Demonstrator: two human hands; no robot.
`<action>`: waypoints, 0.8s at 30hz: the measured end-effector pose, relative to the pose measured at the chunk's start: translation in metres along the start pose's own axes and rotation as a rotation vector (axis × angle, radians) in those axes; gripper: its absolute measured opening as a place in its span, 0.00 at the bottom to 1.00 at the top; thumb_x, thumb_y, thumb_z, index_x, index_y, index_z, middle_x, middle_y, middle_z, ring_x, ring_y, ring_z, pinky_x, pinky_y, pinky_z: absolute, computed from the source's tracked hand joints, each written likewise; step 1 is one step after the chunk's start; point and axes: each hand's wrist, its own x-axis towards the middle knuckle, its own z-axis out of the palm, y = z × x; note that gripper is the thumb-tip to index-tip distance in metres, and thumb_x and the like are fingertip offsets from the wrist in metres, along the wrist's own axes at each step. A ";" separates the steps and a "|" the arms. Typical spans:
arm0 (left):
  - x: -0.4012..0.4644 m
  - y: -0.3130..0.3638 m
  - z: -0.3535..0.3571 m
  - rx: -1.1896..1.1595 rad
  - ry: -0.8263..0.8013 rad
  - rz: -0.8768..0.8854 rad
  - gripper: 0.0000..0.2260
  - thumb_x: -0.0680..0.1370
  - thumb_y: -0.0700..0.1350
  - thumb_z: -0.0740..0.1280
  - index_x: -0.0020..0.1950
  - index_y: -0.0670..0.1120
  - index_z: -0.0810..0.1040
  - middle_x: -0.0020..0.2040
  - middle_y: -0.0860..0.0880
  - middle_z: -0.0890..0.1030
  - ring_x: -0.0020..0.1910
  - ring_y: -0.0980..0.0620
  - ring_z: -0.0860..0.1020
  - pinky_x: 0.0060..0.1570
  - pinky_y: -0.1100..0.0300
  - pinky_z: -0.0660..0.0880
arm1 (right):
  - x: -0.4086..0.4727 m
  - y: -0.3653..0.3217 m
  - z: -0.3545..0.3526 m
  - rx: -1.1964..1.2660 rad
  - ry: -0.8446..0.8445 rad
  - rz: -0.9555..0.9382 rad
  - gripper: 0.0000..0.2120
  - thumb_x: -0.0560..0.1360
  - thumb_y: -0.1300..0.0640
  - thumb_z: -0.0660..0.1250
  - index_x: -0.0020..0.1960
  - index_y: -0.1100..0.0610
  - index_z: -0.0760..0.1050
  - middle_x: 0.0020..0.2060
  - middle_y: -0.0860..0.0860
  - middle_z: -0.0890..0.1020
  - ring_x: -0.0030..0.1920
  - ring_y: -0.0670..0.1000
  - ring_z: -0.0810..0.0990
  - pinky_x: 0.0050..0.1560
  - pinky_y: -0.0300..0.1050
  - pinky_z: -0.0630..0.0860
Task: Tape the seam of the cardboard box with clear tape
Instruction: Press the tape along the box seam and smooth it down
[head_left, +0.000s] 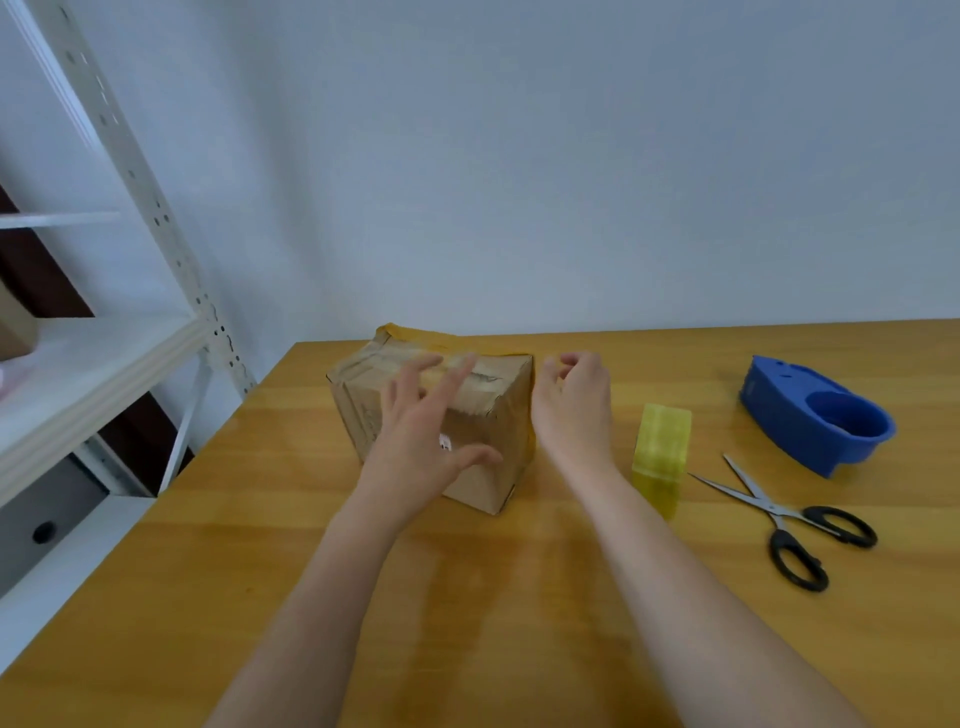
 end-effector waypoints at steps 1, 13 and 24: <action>0.001 0.000 -0.002 -0.084 0.038 -0.039 0.36 0.68 0.57 0.74 0.73 0.58 0.64 0.70 0.52 0.59 0.65 0.51 0.60 0.62 0.57 0.65 | -0.001 0.000 -0.001 -0.023 -0.064 0.007 0.20 0.80 0.46 0.53 0.63 0.60 0.69 0.60 0.57 0.75 0.56 0.56 0.76 0.49 0.46 0.68; 0.011 -0.031 -0.007 -0.547 0.269 -0.696 0.23 0.78 0.56 0.61 0.72 0.50 0.64 0.65 0.52 0.72 0.64 0.50 0.70 0.59 0.54 0.66 | -0.010 -0.016 -0.022 -0.204 -0.485 -0.063 0.22 0.75 0.40 0.60 0.35 0.58 0.71 0.30 0.56 0.76 0.31 0.56 0.76 0.33 0.47 0.73; 0.073 -0.049 0.001 -0.554 0.541 -0.828 0.35 0.78 0.55 0.62 0.78 0.49 0.47 0.79 0.47 0.48 0.76 0.41 0.54 0.71 0.43 0.58 | 0.030 -0.029 -0.030 -0.288 -0.475 -0.164 0.27 0.78 0.39 0.57 0.59 0.62 0.73 0.47 0.57 0.82 0.42 0.55 0.79 0.43 0.48 0.75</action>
